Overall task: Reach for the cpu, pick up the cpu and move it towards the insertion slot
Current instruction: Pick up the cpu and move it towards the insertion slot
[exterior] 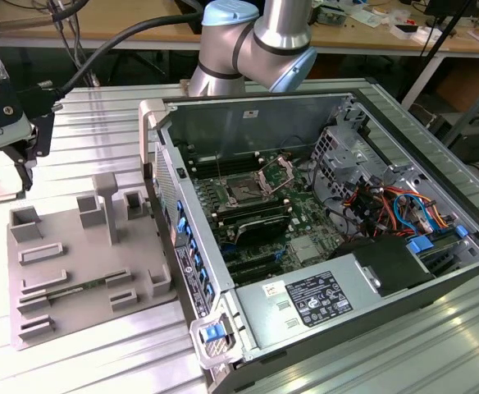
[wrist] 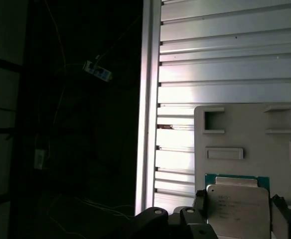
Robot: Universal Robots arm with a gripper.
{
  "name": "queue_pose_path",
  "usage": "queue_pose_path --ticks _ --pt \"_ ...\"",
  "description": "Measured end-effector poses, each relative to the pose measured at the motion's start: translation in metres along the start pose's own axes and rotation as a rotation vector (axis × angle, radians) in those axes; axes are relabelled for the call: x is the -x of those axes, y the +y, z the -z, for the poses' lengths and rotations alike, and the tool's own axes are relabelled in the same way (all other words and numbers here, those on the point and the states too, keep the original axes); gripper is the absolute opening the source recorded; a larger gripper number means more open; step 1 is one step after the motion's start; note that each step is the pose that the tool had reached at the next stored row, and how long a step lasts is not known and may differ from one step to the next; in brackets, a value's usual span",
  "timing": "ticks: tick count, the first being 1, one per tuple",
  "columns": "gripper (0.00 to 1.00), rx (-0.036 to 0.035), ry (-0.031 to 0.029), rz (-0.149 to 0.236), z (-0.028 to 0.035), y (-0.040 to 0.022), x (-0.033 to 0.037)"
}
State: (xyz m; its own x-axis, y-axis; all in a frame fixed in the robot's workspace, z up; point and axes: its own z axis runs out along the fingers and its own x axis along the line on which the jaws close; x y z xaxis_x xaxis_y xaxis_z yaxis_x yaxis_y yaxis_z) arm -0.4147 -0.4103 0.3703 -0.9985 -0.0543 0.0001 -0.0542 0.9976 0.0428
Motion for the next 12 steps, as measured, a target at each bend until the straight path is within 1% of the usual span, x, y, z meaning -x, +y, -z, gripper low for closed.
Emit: queue_pose_path --ticks 12 --pt "0.55 -0.0001 0.0 0.0 0.0088 0.0004 0.0"
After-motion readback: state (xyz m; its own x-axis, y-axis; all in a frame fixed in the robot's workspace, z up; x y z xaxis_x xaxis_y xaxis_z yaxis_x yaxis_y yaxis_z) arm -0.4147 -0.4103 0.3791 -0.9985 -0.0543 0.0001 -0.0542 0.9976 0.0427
